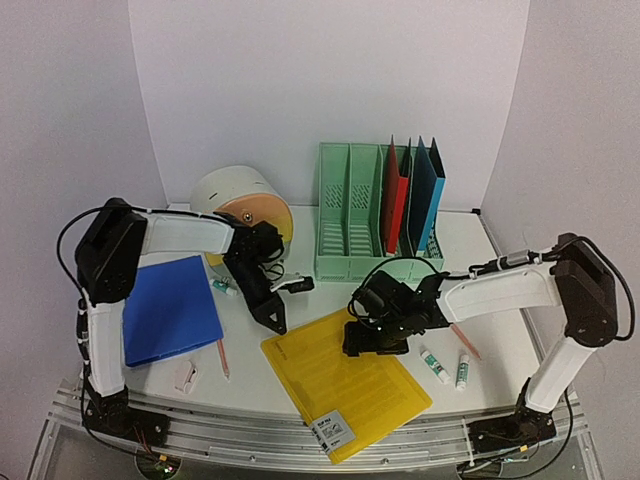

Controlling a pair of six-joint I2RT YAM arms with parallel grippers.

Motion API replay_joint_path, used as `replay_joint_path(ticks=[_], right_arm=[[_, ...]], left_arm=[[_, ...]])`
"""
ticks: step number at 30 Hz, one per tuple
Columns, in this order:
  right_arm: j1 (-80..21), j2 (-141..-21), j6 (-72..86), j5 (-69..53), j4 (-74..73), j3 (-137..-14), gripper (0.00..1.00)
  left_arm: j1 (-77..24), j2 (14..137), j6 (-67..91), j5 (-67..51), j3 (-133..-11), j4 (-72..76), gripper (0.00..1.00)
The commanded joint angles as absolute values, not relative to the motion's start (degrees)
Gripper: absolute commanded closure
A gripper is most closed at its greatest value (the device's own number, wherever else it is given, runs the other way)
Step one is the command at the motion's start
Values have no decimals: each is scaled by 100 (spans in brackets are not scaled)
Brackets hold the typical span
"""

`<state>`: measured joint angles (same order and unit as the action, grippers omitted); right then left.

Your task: Organize the desk

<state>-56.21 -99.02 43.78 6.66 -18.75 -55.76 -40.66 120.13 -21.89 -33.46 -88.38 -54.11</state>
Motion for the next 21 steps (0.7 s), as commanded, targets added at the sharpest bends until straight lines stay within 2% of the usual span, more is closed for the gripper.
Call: replay_joint_path(ticks=[1,2,3,7,12,21], right_arm=[[-5574,-9847,4315,837,-2551,-5833,13],[-5532,-9877,4339,830,-2631,-5847,13],[-5493,-9942,4359,805,-2693,-5865,13],[-5317,-10270,4385,578,-2759,-6004,10],[-5154,-10489,4366,379,-2757,-6020,7],[-5109,-10939,3967,-539,-2546,-6152,9]], left_arm=[[-4183,10267,-3984,-2661,-7500,-4455,46],[-4279,9907,-4419,-2513,-7071,-4129,34],[-4373,9585,-4875,-2459,-6690,-3860,26],[-4783,8720,-6385,-2277,-5532,-2710,3],[-5546,8457,-7276,-1555,-4406,-700,0],[-6766,9191,-8101,-688,-3179,1944,1]])
